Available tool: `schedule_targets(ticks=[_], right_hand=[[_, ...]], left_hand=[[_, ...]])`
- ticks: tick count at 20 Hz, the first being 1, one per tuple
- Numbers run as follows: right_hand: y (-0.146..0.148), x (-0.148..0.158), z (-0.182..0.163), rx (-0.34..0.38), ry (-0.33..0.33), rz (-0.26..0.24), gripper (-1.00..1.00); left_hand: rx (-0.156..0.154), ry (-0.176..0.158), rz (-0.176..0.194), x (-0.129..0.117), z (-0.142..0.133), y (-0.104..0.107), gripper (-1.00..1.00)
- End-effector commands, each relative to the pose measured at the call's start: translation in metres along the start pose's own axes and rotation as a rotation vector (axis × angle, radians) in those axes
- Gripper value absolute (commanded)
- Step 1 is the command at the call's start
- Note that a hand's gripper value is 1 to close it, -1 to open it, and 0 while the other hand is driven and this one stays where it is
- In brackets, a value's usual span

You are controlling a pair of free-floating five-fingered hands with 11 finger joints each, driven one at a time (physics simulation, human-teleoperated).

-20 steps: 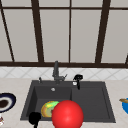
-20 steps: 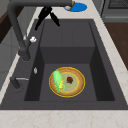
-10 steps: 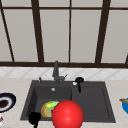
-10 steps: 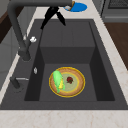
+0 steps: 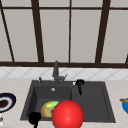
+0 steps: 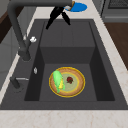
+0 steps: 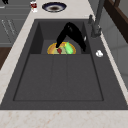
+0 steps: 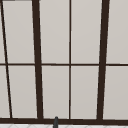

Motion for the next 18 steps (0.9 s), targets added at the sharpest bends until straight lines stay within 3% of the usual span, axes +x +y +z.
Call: schedule_targets(ticks=[1,14,18], right_hand=[[0.005,0.000,0.005,0.000,0.001,-0.001,-1.00],[0.040,-0.020,0.063,-0.037,-0.011,-0.019,-1.00],[0.048,-0.017,0.070,-0.030,-0.019,0.002,-1.00]], left_hand=[[0.000,0.000,0.000,0.000,0.000,0.000,0.00],[0.000,0.000,0.000,0.000,0.000,0.000,0.00],[0.000,0.000,0.000,0.000,0.000,0.000,0.00]])
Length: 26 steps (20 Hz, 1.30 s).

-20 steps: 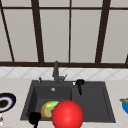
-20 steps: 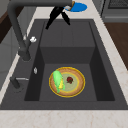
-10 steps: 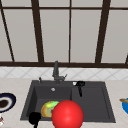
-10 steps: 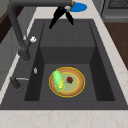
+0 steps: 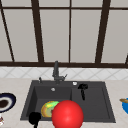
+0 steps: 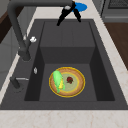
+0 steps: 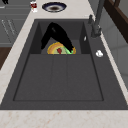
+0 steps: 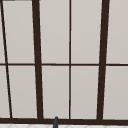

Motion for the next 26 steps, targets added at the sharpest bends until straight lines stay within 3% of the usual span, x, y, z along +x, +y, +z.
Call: schedule_targets(ticks=[1,4,7,22,26], right_hand=[[0.008,0.007,0.003,-0.004,-0.009,0.026,-1.00],[0.022,0.023,0.003,0.009,0.014,0.093,-1.00],[0.032,0.034,0.003,0.010,0.038,0.128,-1.00],[0.085,0.106,0.002,0.013,0.044,0.159,-1.00],[0.094,0.120,-0.010,-0.060,0.034,0.171,-1.00]], left_hand=[[0.000,0.000,0.000,0.000,0.000,0.000,0.00],[0.000,0.000,0.000,0.000,0.000,0.000,0.00],[0.000,0.000,0.000,0.000,0.000,0.000,0.00],[0.000,0.000,0.000,0.000,0.000,0.000,0.00],[0.000,0.000,0.000,0.000,0.000,0.000,0.00]])
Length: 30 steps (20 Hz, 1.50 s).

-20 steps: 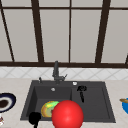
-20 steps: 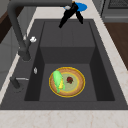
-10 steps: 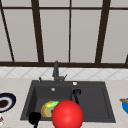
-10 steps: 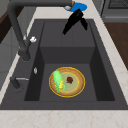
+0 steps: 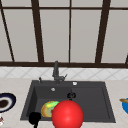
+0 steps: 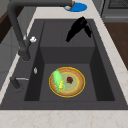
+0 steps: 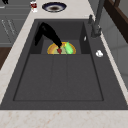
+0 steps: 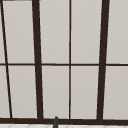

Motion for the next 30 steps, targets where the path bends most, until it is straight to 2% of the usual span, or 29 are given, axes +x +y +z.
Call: schedule_targets(ticks=[1,9,13,17,23,30], right_hand=[[0.009,0.015,-0.009,-0.078,-0.011,0.093,-1.00],[0.033,0.046,-0.032,-0.206,-0.012,0.113,-1.00],[0.040,0.066,-0.043,-0.222,0.001,0.112,-1.00],[0.044,0.085,-0.062,-0.195,0.013,0.104,-1.00],[0.052,0.113,-0.092,-0.190,0.023,0.112,-1.00],[0.054,0.117,-0.146,-0.167,-0.021,0.103,-1.00]], left_hand=[[0.000,0.000,0.000,0.000,0.000,0.000,0.00],[0.000,0.000,0.000,0.000,0.000,0.000,0.00],[0.000,0.000,0.000,0.000,0.000,0.000,0.00],[0.000,0.000,0.000,0.000,0.000,0.000,0.00],[0.000,0.000,0.000,0.000,0.000,0.000,0.00],[0.000,0.000,0.000,0.000,0.000,0.000,0.00]])
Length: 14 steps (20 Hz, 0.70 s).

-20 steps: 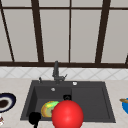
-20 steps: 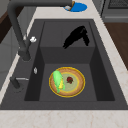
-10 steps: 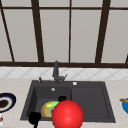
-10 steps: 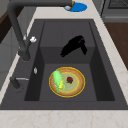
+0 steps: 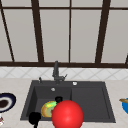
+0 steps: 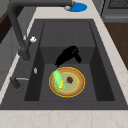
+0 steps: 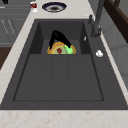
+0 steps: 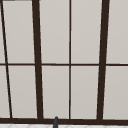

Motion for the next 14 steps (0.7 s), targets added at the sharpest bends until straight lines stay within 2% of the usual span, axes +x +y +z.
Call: schedule_targets(ticks=[1,5,9,12,14], right_hand=[[0.005,-0.002,-0.030,0.025,-0.027,0.051,-1.00],[0.012,-0.004,-0.053,0.035,-0.103,0.057,-1.00],[0.020,-0.004,-0.067,0.007,-0.189,0.064,-1.00],[0.025,0.006,-0.069,-0.013,-0.196,0.083,-1.00],[0.027,0.012,-0.071,-0.045,-0.175,0.098,-1.00]], left_hand=[[0.000,0.000,0.000,0.000,0.000,0.000,0.00],[0.000,0.000,0.000,0.000,0.000,0.000,0.00],[0.000,0.000,0.000,0.000,0.000,0.000,0.00],[0.000,0.000,0.000,0.000,0.000,0.000,0.00],[0.000,0.000,0.000,0.000,0.000,0.000,0.00]])
